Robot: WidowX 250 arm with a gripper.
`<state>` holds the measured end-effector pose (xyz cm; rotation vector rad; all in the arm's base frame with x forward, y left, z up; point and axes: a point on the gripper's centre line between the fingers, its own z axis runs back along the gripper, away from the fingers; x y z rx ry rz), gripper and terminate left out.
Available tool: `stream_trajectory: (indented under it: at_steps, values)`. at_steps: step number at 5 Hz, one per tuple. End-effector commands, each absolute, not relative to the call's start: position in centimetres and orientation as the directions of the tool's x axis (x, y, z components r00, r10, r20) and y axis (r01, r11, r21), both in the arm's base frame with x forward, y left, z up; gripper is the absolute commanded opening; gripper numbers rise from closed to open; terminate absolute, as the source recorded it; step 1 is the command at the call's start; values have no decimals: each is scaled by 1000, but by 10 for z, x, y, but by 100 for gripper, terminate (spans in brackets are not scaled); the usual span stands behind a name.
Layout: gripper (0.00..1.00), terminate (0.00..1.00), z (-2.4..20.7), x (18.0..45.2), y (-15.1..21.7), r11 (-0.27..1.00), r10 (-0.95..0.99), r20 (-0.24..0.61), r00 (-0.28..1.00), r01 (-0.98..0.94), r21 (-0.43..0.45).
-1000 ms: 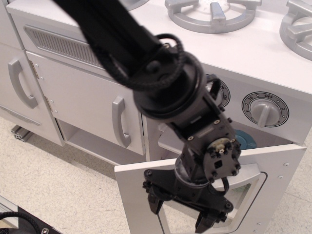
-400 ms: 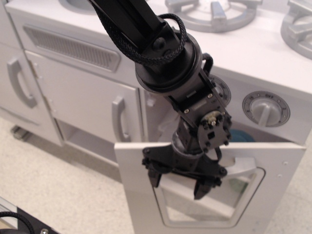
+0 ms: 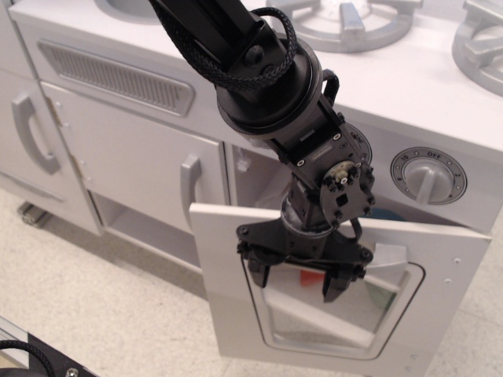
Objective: Close oven
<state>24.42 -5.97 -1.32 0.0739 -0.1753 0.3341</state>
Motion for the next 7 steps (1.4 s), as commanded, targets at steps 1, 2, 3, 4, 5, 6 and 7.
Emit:
stream_trajectory:
  at_steps: [1,2,3,4,5,6,7]
  values:
    - [100,0,-1,275,-47,912,396,233,888,-409,8]
    - [100,0,-2,283,-45,912,394,244,886,-409,10]
    - [100,0,9,276,-46,924,378,204,903,-383,-14]
    - [100,0,30,249,-44,952,303,191,934,-304,-25]
    - [100,0,45,237,-39,960,277,164,947,-279,-15]
    - [100,0,45,237,-39,960,277,164,947,-279,-15]
    - [100,100,45,237,-39,960,277,164,947,-279,-15]
